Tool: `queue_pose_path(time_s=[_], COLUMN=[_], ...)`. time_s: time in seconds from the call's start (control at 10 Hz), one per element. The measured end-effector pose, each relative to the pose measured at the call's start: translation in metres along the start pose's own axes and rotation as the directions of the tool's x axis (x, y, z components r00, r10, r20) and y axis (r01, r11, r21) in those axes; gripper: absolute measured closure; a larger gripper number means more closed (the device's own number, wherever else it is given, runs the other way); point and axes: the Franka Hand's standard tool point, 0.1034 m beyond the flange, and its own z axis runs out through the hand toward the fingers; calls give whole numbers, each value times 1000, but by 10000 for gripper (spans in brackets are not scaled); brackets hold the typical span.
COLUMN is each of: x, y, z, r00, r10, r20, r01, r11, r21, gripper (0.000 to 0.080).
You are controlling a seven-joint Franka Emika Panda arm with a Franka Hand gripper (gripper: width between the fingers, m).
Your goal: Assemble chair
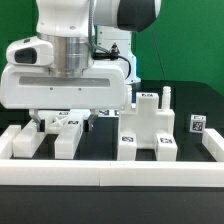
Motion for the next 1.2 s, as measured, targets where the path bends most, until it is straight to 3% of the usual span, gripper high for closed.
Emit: queue_pose_path(time_s=[0.6,1.0,1.2], x=[-1,-7,-7], y=[0,-3,-6], z=[2,11,12], r00=[1000,989,990], r10=[5,135,132], r20=[3,52,51], r01=[-5,-138,-134], r11=[1000,989,989], r21=[1,57,55], gripper=[151,151,151])
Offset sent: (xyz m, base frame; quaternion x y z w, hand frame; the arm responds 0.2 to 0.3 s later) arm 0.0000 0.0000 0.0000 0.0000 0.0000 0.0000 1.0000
